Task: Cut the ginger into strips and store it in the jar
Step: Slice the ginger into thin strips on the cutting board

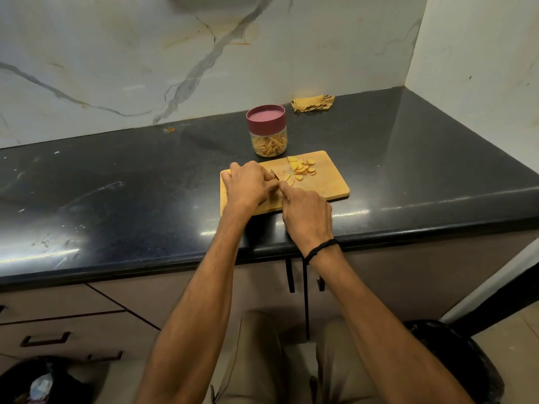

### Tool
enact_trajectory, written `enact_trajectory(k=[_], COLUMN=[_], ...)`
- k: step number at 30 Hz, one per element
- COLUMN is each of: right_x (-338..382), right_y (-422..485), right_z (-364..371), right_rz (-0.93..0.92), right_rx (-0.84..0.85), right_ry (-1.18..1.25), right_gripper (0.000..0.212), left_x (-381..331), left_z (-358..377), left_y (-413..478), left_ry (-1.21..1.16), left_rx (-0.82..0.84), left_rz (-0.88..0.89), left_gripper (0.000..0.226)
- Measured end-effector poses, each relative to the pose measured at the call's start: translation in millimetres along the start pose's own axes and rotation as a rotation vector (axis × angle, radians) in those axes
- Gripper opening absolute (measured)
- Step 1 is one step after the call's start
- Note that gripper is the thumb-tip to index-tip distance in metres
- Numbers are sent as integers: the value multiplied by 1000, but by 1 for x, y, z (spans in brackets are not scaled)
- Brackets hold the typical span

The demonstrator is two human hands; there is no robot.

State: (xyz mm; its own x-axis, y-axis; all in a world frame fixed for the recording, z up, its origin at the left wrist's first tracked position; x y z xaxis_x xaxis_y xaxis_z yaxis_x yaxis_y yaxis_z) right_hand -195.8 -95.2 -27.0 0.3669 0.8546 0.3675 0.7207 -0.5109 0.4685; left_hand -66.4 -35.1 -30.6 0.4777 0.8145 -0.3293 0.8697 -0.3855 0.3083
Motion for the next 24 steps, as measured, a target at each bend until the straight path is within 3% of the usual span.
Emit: enact_trajectory(k=[16, 24], right_x=[-18, -29], right_y=[-35, -34], right_z=[-15, -19], right_rz=[40, 133], right_rx=[60, 31], right_ry=[-15, 123], right_gripper=[41, 40], left_x=[5, 6], left_z=[1, 0], left_y=[5, 6], left_ry=[-23, -43], left_rx=[35, 79], left_rz=[-35, -26], left_gripper=[27, 29])
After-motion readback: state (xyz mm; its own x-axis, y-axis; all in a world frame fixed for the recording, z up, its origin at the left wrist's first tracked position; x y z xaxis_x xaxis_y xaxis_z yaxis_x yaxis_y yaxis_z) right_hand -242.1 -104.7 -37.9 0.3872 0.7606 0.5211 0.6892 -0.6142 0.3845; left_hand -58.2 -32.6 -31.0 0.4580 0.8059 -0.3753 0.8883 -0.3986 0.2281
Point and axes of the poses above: each hand's wrist, its own y-axis towards the middle knuckle, its own z-axis out of the palm, x = y × z, the point moved 10 cm from there along y, towards the middle knuckle, and after that the axes turned 10 degrees about -x, right-handed, at the moved point
